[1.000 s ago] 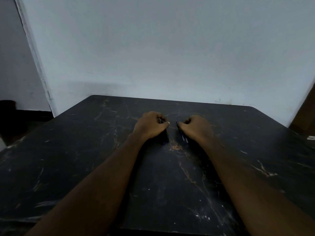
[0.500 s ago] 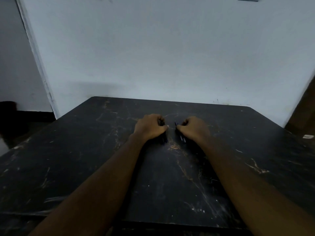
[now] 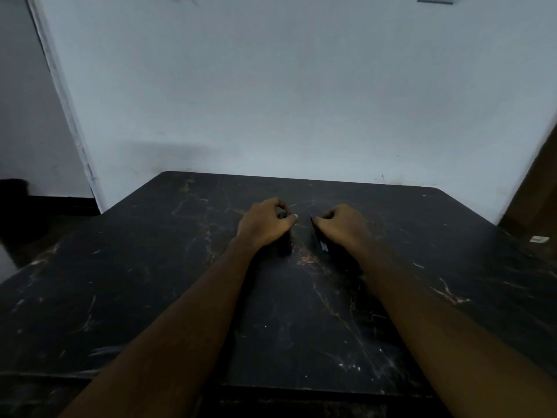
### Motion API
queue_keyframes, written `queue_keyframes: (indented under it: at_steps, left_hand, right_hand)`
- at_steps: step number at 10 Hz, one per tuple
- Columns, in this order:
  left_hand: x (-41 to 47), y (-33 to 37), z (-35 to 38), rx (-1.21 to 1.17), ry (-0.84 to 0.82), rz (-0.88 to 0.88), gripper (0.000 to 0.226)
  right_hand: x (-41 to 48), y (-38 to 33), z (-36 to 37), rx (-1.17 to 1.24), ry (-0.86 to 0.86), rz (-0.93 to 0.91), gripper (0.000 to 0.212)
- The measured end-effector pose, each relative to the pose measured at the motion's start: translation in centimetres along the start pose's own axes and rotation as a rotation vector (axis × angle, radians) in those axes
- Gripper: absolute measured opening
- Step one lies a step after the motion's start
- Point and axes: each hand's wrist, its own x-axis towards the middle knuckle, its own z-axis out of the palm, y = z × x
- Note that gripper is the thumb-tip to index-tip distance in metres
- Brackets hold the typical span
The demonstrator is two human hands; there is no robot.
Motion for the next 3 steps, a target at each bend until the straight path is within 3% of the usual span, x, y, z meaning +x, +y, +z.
queue_keyframes:
  at_steps: [3]
  left_hand:
    - [-0.8,1.25,-1.11,0.048,0.063,0.058,0.039]
  right_hand:
    - [-0.26,-1.0,-1.43,0.134,0.049,-0.093,0.026]
